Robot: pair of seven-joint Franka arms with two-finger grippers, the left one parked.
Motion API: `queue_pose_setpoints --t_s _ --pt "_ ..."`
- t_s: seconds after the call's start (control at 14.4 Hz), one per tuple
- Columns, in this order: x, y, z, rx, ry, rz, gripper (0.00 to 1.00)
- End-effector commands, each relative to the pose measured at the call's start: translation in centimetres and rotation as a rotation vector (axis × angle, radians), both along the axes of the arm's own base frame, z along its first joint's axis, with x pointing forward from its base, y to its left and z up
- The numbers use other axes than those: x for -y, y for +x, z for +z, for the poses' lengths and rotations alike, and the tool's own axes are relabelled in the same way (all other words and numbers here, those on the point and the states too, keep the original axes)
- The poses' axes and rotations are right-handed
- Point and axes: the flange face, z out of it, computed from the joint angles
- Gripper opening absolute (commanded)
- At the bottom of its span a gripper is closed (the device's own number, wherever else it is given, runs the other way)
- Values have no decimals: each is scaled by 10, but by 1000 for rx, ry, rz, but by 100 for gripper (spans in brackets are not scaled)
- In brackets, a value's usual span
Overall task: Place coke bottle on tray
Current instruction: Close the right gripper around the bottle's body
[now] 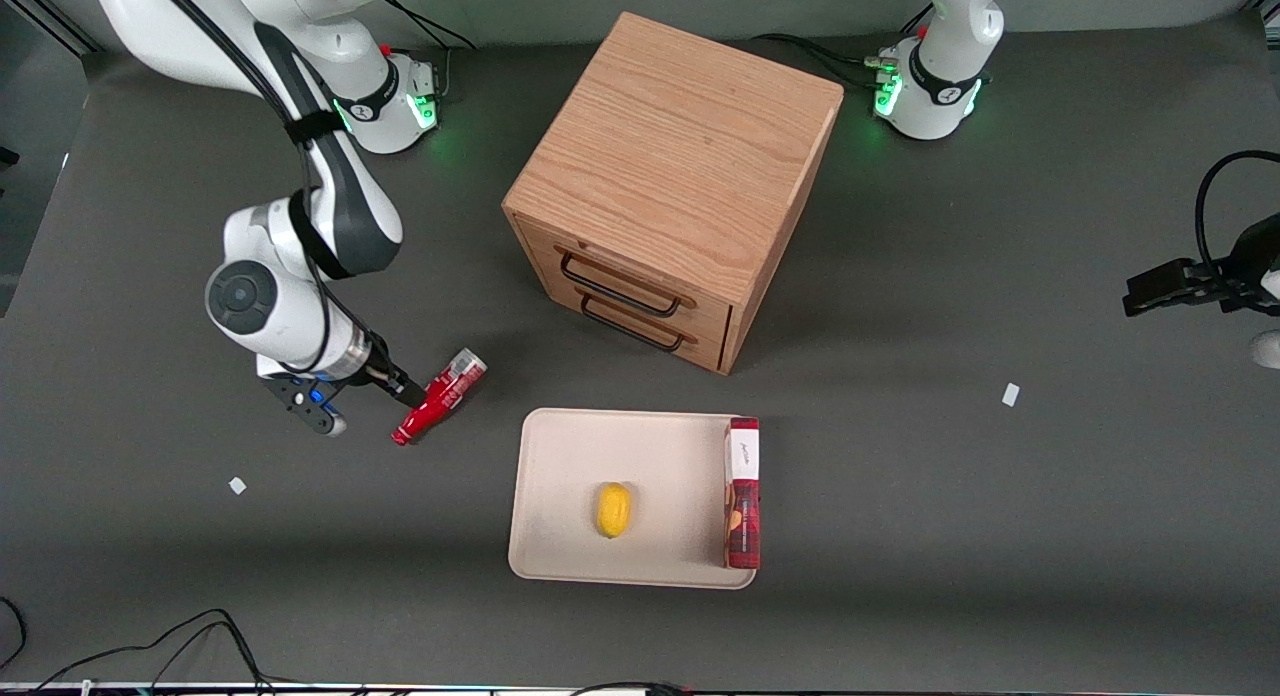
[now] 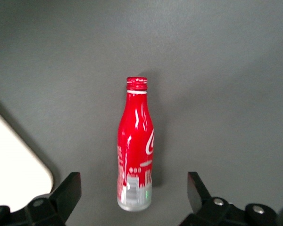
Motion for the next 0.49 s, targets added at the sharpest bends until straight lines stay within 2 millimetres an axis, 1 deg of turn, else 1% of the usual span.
queue_pose_setpoints --t_s 0.0,0.07,0.21,0.35,0.42 --pt "-14 -4 -45 22 8 -49 100" --pt "-14 -5 -58 26 7 -62 100" --pt "-14 -7 -75 15 3 -64 100" --pt "-17 -10 -86 0 1 -59 100" --pt "-16 -11 -89 -2 1 -61 100"
